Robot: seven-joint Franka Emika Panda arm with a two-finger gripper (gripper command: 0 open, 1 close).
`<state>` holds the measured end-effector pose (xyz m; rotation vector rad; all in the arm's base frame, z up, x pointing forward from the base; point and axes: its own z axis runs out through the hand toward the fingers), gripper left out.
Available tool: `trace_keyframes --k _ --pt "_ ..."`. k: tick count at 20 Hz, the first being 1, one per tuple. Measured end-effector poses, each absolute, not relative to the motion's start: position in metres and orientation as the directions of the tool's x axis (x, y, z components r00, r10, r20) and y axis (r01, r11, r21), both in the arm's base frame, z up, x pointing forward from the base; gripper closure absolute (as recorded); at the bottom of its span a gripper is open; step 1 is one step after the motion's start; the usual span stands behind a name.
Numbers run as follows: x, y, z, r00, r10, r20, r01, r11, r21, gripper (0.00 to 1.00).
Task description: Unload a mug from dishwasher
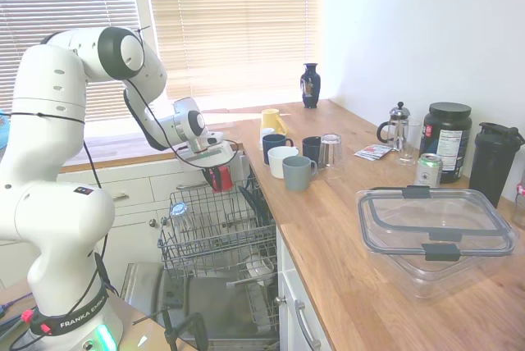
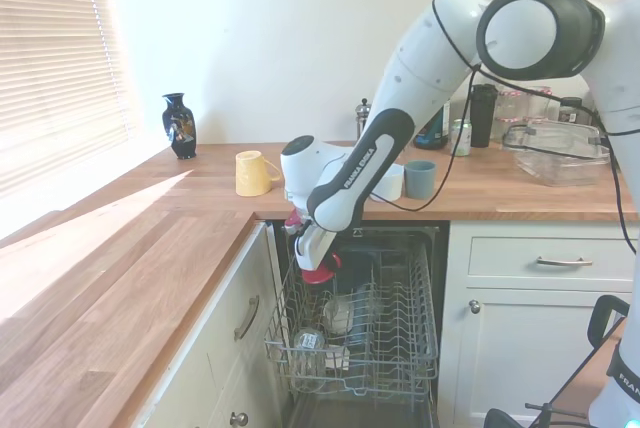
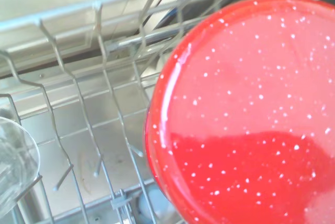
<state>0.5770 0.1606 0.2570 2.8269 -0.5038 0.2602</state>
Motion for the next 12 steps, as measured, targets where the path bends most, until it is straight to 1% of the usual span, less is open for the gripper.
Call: trace_keyframes --k 6,12 --pt "0.572 0.15 0.311 0.902 -0.348 0.256 -0.401 -0.894 0.197 1.0" --pt "0.574 0.129 0.351 0.874 -0.392 0.287 -0.448 -0.879 0.161 1.0"
